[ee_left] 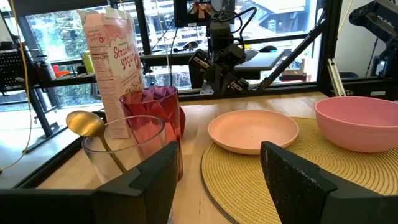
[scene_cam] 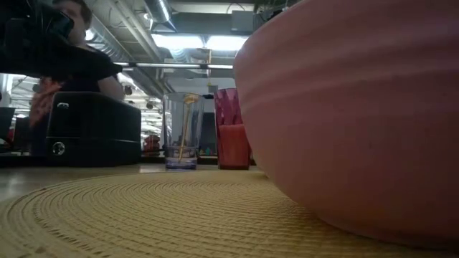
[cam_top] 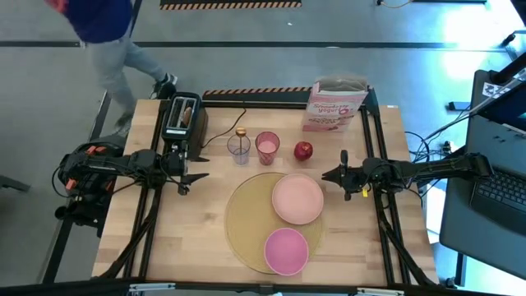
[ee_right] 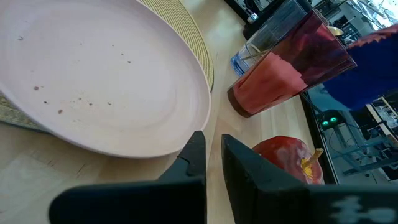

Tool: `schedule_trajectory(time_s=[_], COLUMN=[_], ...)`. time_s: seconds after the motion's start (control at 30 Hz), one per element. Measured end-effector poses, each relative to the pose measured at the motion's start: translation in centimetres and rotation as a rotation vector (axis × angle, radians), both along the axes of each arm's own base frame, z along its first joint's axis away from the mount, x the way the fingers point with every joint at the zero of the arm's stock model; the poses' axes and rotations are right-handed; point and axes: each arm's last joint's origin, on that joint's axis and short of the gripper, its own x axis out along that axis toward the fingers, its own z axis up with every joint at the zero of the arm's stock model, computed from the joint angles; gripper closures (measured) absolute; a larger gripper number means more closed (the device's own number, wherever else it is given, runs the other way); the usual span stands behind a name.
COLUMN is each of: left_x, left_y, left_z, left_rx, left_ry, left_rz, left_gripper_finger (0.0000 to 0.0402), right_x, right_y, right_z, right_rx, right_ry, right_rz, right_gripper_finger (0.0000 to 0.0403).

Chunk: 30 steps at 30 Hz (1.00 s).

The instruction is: Arrange a breakfast setting

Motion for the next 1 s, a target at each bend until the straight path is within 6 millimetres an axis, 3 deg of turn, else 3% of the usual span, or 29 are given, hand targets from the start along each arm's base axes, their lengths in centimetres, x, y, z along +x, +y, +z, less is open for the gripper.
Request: schedule_trajectory(time_s=[1.0], left_x=[0.00], left_y=[0.00], left_z=[0.05], left_rx=[0.001], left_ry=[-0.005], left_rz=[0.000], left_gripper_finger=[0.0184], right_x=[0.00], right_y=[-0.16], right_z=[0.03], right_rx=[-0.020], right_ry=[-0.004], right_rz=[-0.051], right_gripper_finger=[0.0379])
